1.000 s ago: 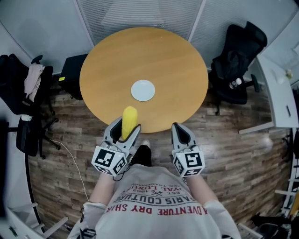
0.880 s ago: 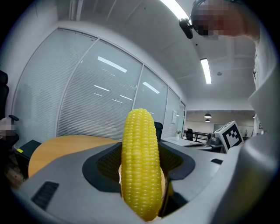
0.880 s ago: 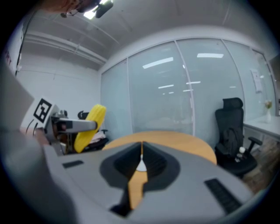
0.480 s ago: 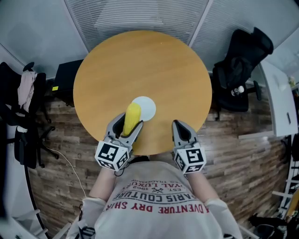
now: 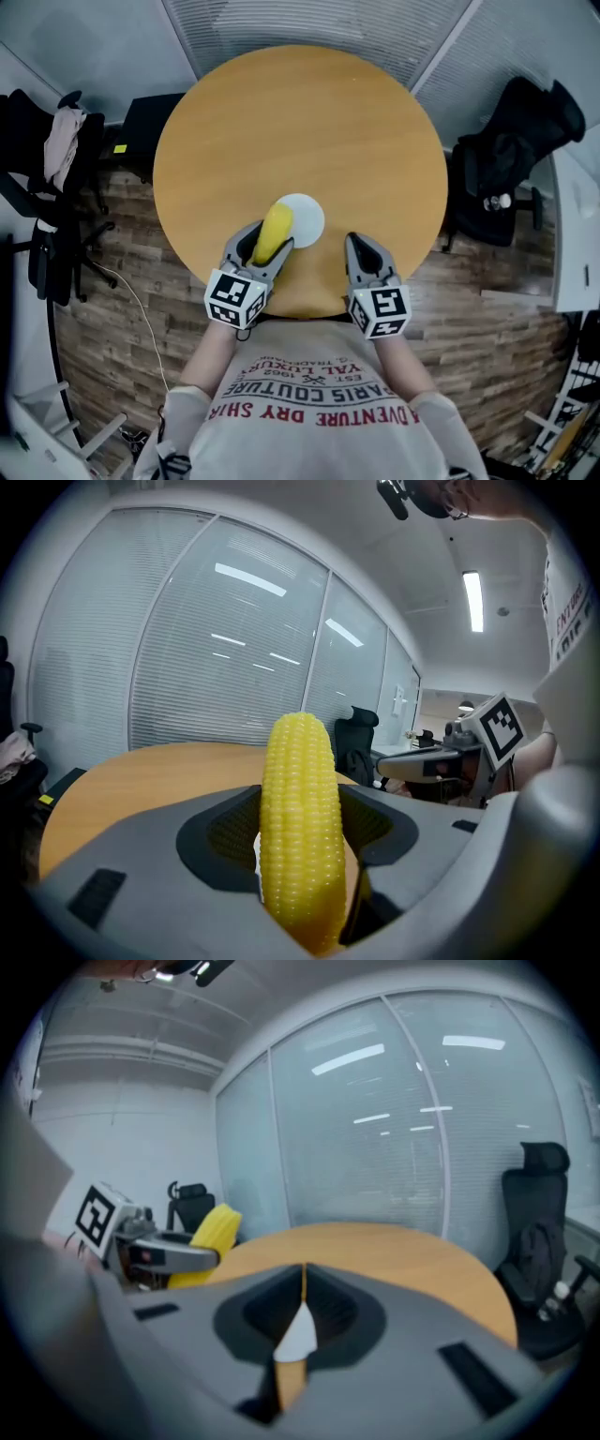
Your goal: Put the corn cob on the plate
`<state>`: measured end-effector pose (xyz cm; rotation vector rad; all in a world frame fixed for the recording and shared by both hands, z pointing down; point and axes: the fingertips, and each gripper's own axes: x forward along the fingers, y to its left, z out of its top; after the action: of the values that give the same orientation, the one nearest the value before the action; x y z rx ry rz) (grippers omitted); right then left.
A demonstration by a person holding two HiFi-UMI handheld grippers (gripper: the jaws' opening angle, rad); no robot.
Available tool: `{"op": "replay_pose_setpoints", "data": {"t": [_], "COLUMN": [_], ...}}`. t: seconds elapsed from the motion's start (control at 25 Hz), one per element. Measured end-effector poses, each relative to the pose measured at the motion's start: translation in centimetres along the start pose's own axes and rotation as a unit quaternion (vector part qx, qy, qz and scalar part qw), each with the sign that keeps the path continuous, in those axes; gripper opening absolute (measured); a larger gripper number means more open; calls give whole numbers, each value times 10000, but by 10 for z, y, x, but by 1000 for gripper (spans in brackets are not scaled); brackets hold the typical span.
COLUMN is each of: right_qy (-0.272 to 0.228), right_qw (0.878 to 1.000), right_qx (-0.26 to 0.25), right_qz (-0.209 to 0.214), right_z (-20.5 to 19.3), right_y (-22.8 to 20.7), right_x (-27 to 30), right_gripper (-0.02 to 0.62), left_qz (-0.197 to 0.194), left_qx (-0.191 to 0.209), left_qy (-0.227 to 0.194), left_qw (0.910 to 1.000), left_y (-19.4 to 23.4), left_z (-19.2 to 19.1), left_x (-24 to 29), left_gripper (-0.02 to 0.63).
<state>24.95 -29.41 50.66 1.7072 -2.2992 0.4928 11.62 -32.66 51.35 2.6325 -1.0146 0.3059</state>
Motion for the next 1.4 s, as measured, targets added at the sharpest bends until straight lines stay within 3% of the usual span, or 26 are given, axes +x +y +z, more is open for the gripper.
{"op": "replay_pose_setpoints", "data": {"t": [0.24, 0.48, 0.76, 1.12, 1.24, 1.4], "right_qy": [378, 746, 1045, 1087, 1128, 1154], "right_qw": [9980, 9935, 9898, 9887, 9885, 9885], "right_qx": [-133, -236, -129, -101, -85, -60], "right_qz": [493, 831, 960, 1028, 1004, 971], "right_z": [-13, -32, -51, -52, -54, -56], "right_y": [-22, -46, -71, -90, -93, -93], "right_x": [31, 55, 70, 78, 77, 77], "right_gripper": [29, 29, 29, 29, 29, 29], "left_qz": [528, 990, 1105, 1274, 1338, 1367], "left_qx": [-312, -587, -718, -864, -963, -949], "left_qy": [490, 1167, 1875, 2550, 2686, 2716], "left_qw": [9969, 9865, 9734, 9546, 9490, 9479], "left_y": [17, 31, 34, 43, 46, 49], "left_z": [-46, -100, -137, -173, -178, -178], "left_x": [36, 65, 104, 132, 135, 136], "left_gripper": [278, 278, 278, 279, 279, 279]}}
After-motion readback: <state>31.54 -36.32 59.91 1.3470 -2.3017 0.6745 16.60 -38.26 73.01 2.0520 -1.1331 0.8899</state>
